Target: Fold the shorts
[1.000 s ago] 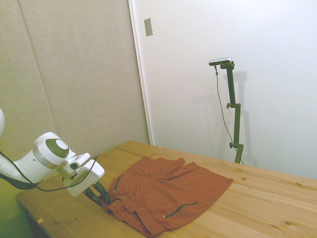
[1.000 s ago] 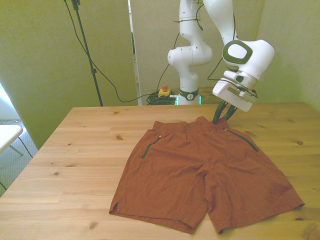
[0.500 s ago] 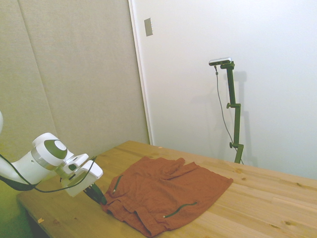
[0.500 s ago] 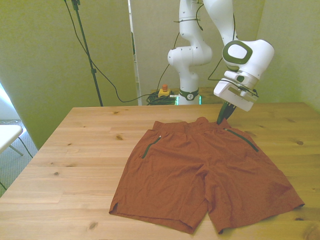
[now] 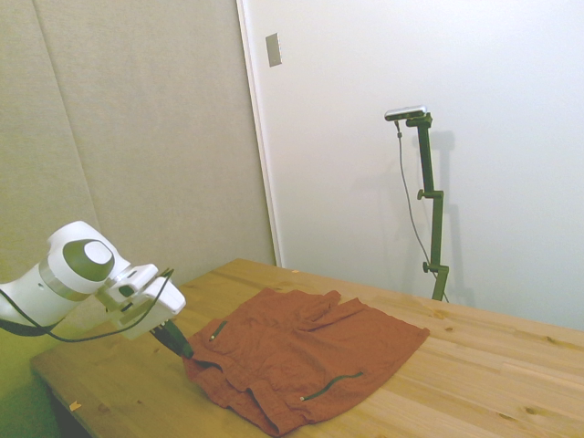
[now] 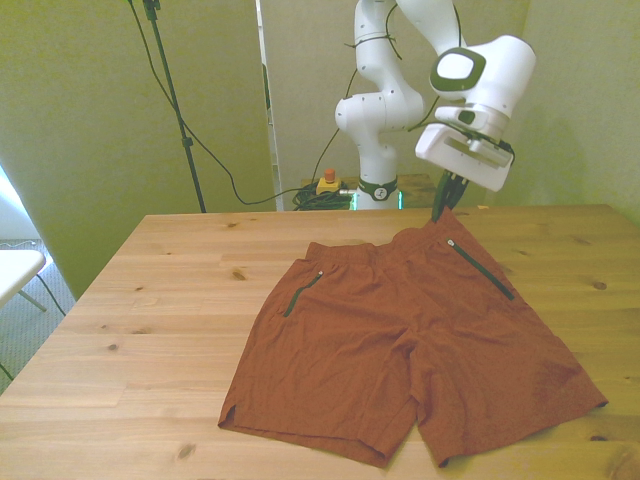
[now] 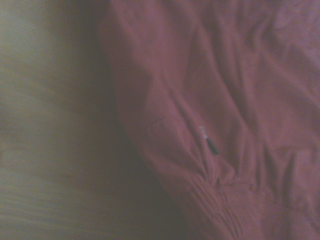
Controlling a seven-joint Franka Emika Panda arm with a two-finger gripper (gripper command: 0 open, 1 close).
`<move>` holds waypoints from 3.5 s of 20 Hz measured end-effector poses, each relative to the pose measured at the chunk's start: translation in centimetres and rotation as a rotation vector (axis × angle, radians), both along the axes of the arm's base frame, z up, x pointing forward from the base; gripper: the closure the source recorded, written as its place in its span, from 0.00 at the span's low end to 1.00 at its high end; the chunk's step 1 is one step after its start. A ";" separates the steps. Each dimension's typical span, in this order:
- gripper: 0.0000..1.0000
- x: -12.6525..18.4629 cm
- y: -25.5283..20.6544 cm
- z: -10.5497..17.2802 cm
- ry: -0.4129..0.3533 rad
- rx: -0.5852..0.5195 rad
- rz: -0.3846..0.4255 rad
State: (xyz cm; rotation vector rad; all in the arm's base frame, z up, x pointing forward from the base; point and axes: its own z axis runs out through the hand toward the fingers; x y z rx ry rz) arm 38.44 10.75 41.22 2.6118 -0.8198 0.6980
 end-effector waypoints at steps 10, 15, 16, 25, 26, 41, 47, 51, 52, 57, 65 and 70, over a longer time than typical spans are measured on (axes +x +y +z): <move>1.00 0.7 -15.8 2.1 -0.026 0.045 -0.251; 0.00 0.6 -21.7 -4.0 0.065 0.061 -0.357; 0.00 0.6 -22.4 -5.2 0.075 0.063 -0.369; 0.00 2.2 -22.9 -7.4 0.090 0.073 -0.384; 0.00 2.3 -22.8 -7.4 0.089 0.073 -0.383; 0.00 1.0 -12.0 2.0 -0.020 -0.036 -0.096; 0.00 5.6 -2.4 -2.9 -0.067 -0.206 0.264; 0.00 8.0 2.3 -5.6 -0.098 -0.255 0.418; 0.00 8.3 3.0 -6.3 -0.094 -0.252 0.435; 0.00 8.6 6.5 -8.9 -0.081 -0.247 0.495; 0.00 10.3 6.1 -9.1 -0.089 -0.272 0.480; 1.00 12.6 3.7 -9.3 -0.092 -0.286 0.444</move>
